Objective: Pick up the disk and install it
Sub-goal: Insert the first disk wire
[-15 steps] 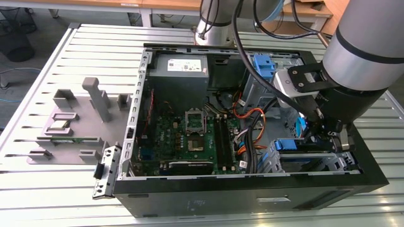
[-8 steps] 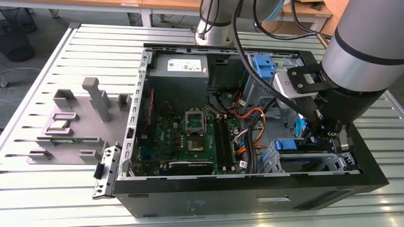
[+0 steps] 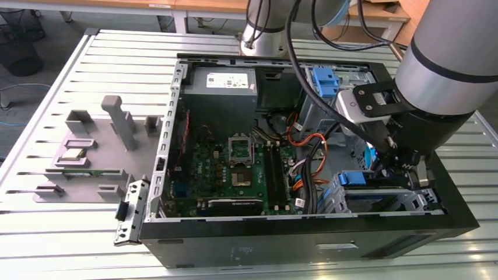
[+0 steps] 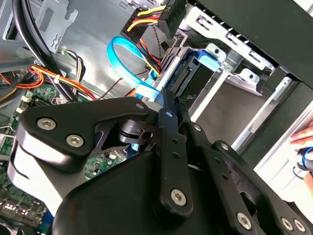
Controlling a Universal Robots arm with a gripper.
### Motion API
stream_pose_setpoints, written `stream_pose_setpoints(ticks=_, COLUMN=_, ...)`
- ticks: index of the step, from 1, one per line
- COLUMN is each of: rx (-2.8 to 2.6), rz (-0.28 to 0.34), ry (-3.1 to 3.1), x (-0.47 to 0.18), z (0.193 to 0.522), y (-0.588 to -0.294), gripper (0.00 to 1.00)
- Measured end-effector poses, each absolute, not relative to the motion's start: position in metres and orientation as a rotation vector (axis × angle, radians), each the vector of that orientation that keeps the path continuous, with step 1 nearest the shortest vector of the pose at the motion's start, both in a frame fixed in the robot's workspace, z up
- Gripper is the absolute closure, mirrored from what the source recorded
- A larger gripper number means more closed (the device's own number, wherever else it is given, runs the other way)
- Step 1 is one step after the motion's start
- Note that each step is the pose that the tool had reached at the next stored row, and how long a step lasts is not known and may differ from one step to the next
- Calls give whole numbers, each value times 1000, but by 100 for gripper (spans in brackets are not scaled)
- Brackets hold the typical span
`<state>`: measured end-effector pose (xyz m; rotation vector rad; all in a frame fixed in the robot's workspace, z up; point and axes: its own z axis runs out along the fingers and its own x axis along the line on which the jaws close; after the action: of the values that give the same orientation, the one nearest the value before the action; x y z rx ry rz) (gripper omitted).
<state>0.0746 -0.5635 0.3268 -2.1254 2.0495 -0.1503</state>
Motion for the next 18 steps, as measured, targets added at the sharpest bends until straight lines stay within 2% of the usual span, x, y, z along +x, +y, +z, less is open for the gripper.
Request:
stream_pose_setpoints(ticks=9, rx=-2125, rz=-150, ry=2049, x=75, z=326, y=-563, gripper=84)
stream_pose_setpoints(ticks=11, rx=-2125, rz=-150, ry=2049, x=75, z=326, y=-563, gripper=83)
stream_pose_setpoints(ticks=12, rx=-2125, rz=-150, ry=2049, x=75, z=326, y=-563, gripper=76)
stream_pose_setpoints(ticks=18, rx=-2125, rz=-150, ry=2050, x=75, z=329, y=-563, gripper=76)
